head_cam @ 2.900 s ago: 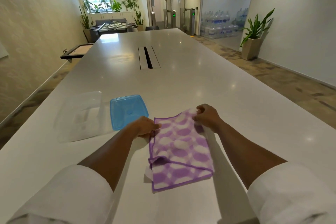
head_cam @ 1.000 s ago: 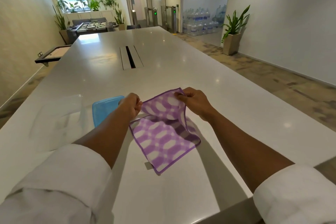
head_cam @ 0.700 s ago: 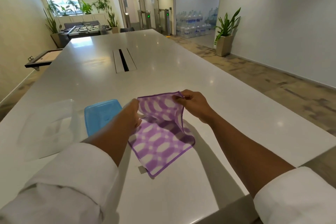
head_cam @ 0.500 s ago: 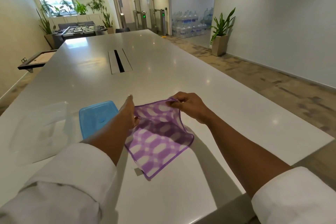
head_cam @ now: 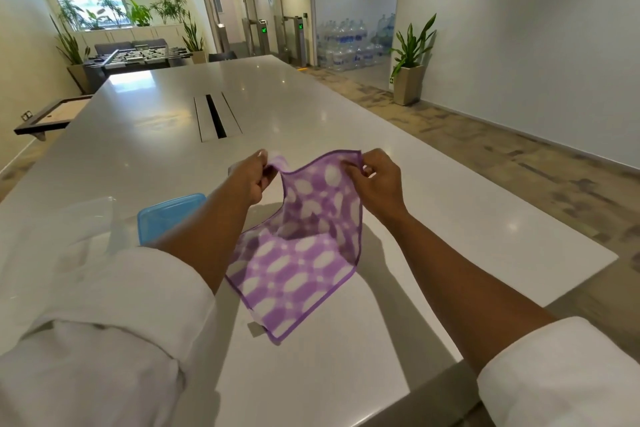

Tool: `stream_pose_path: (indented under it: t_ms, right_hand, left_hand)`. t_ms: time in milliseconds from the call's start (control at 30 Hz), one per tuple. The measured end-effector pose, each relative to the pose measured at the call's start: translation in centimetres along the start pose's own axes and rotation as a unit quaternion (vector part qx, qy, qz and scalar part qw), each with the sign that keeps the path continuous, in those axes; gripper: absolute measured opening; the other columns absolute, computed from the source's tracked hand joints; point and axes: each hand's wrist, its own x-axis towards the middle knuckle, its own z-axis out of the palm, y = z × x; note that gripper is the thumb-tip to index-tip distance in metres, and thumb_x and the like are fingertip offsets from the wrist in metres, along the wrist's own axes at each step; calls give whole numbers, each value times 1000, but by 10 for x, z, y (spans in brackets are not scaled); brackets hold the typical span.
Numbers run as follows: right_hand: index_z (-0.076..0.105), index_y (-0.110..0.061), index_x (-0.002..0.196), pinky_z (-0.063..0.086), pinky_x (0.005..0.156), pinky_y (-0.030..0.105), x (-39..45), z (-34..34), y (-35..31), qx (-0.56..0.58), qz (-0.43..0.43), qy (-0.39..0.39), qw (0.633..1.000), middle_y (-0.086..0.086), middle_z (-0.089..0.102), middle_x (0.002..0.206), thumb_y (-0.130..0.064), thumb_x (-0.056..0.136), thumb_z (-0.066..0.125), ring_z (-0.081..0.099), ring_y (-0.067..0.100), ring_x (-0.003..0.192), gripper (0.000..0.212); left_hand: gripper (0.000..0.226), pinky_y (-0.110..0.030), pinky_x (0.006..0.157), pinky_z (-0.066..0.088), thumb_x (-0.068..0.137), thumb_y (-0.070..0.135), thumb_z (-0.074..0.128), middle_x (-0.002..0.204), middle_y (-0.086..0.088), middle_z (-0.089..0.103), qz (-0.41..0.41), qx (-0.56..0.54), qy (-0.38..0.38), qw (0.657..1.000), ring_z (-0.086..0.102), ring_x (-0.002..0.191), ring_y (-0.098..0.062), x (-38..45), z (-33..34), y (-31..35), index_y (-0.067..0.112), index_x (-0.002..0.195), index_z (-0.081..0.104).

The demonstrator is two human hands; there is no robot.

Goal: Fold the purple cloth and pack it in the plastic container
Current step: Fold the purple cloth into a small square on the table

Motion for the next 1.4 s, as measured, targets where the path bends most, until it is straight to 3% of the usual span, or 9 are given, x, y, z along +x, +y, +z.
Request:
stream_pose_path:
  t_ms: [100, 233, 433, 600, 800, 1000, 1233, 1333, 1400]
  right_hand:
    - [61, -17, 79, 39, 59, 7, -4, 0, 1, -14, -78, -4, 997, 1, 56, 81, -16, 85, 74, 50, 3, 67, 15]
    - [75, -16, 80, 44, 65, 18, -14, 3, 4, 33, -53, -147, 987, 2, 67, 78, -9, 75, 82, 55, 7, 68, 11]
    - [80, -18, 93, 43, 68, 11, -27, 18, -7, -72, 14, -398, 914, -13, 68, 77, -21, 73, 85, 58, 3, 71, 20]
    - [78, -21, 102, 44, 72, 13, -43, 36, -9, -154, 16, -518, 841, -15, 67, 81, -28, 76, 82, 57, 1, 73, 27]
    - [78, -25, 88, 45, 74, 22, -57, 50, -13, -166, 60, -559, 810, -15, 66, 75, -34, 71, 86, 57, 6, 73, 20]
    - [77, -33, 71, 50, 90, 35, -66, 58, -21, -156, 73, -601, 780, -2, 75, 96, -34, 69, 86, 61, 14, 87, 9]
    - [80, -25, 89, 52, 97, 37, -78, 65, -23, -214, 54, -640, 736, -7, 75, 103, -38, 69, 85, 65, 17, 100, 25]
    - [80, -24, 91, 53, 97, 38, -84, 68, -23, -227, 45, -647, 727, -5, 74, 104, -39, 69, 85, 65, 18, 99, 28]
    - [80, -24, 93, 53, 97, 39, -86, 69, -23, -234, 40, -648, 724, -6, 74, 104, -40, 68, 85, 66, 18, 99, 30]
  left_hand:
    - [10, -18, 53, 58, 88, 12, 71, 78, -7, 66, 26, 25, 40, 999, 64, 60, -12, -4, 0, 0, 6, 89, 63]
    - [17, -19, 52, 55, 80, 4, 71, 66, -4, 56, 19, 132, 119, 984, 55, 51, -10, 9, -31, -12, 8, 75, 56]
    - [18, -24, 51, 40, 73, 13, 73, 64, -9, 56, 5, 429, 137, 893, 48, 49, -17, 17, -92, -29, 5, 75, 57]
    - [30, -27, 56, 43, 76, 28, 79, 71, -7, 64, 10, 509, 130, 851, 59, 61, -16, 13, -113, -30, 4, 86, 64]
    - [39, -35, 85, 59, 52, 22, 73, 84, -7, 73, -15, 475, 79, 877, 74, 87, -25, 51, -136, -41, 7, 89, 73]
    - [8, -37, 53, 60, 74, -2, 62, 73, -17, 60, -22, 480, 81, 873, 60, 53, -26, 25, -133, -42, 1, 81, 65]
    - [8, -30, 63, 58, 95, 6, 54, 99, -12, 66, -27, 516, 40, 855, 69, 81, -26, 4, -132, -40, 5, 100, 60]
    - [30, -30, 68, 48, 93, 17, 60, 118, -4, 67, 35, 654, -8, 755, 67, 106, -27, 4, -144, -53, 5, 120, 64]
    - [36, -31, 74, 54, 87, 13, 60, 117, -7, 68, 61, 593, 48, 801, 68, 103, -28, 13, -152, -55, 6, 122, 65]
